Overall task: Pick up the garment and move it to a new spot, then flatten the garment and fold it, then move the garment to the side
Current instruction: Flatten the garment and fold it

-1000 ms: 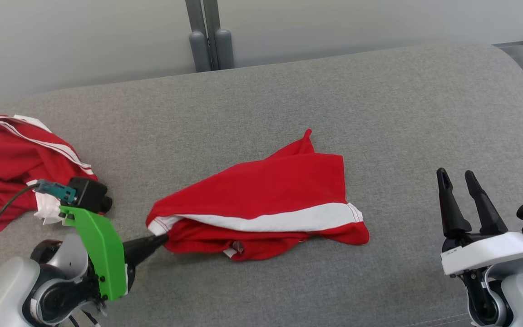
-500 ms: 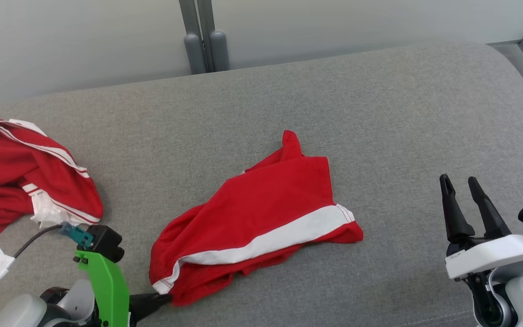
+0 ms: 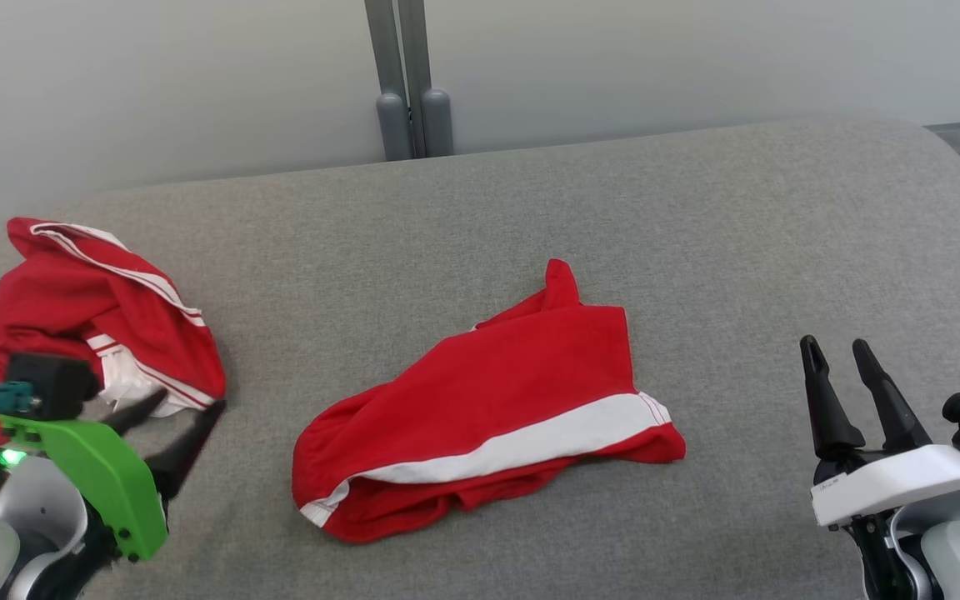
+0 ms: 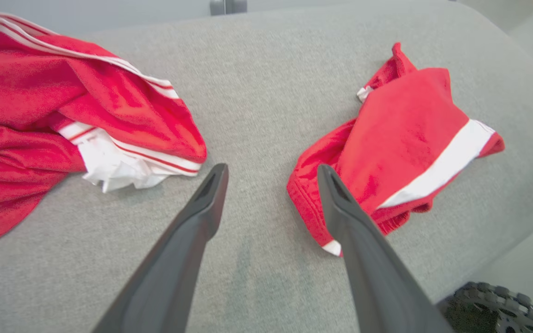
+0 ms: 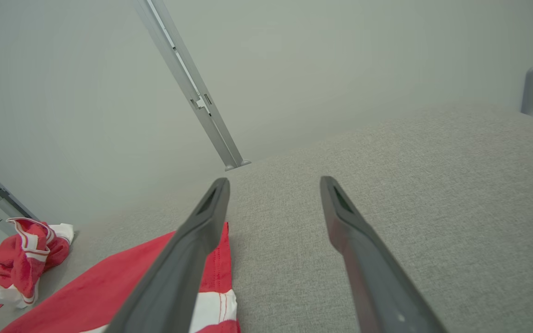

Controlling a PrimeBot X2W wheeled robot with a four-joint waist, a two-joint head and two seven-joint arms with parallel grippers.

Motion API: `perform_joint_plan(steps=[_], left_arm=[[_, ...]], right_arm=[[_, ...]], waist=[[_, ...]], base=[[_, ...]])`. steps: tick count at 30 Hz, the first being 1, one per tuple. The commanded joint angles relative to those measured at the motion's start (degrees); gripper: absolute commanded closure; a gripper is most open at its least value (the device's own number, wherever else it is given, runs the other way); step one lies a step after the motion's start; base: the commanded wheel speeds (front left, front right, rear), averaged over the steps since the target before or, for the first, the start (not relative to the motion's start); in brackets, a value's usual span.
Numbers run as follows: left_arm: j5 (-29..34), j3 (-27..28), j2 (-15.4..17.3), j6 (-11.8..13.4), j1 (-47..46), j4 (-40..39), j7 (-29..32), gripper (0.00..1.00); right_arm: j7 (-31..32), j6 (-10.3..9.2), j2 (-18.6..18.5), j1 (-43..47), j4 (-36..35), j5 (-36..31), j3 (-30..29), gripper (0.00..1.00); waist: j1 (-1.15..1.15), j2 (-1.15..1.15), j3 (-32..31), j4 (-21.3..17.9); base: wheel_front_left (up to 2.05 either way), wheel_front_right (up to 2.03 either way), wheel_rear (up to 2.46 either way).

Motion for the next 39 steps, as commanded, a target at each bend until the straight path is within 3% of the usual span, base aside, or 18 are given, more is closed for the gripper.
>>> perform_joint_plan(steps=[1,9,13,18,23,29,39], left_arm=[[2.12,1.35,-1.08,2.31,0.87,-0.18,-4.04,0.00],[13.01,6.00,-7.01,14.20,5.79,-1.49,-25.87,0.00],[15.45,5.92,-10.30,17.41,8.65,-0.73,-32.45,0.00],[17.69,7.32,-14.63,19.82,13.22,0.55,-36.22,0.00],[21.19,9.79,-19.00,19.19,16.71,0.80,-36.64,0.00],[26.42,13.72,-24.09,15.97,19.30,2.06,-36.60,0.00],[31.18,18.10,-28.30,10.67,20.02,3.27,-36.61,0.00]], right_arm=[[-0.16,0.02,0.56,0.76,-0.34,-0.45,-0.30,0.00],[-0.16,0.02,2.35,1.51,-1.77,-3.80,-1.98,0.00],[-0.16,0.02,3.31,2.35,-1.74,-6.36,-3.46,0.00],[-0.16,0.02,4.92,3.52,-0.92,-10.22,-4.51,0.00],[-0.16,0.02,5.37,4.68,-0.39,-14.05,-5.16,0.00],[-0.16,0.02,5.56,4.78,0.11,-17.53,-5.30,0.00],[-0.16,0.02,5.48,4.22,1.30,-17.24,-4.64,0.00]], waist=[[0.00,0.00,-0.76,0.78],[0.00,0.00,-1.93,1.80],[0.00,0.00,-2.69,1.95],[0.00,0.00,-3.81,1.68],[0.00,0.00,-4.32,1.58],[0.00,0.00,-4.37,1.64],[0.00,0.00,-4.32,1.97]], base=[[0.00,0.00,0.00],[0.00,0.00,0.00],[0.00,0.00,0.00],[0.00,0.00,0.00],[0.00,0.00,0.00],[0.00,0.00,0.00],[0.00,0.00,0.00]])
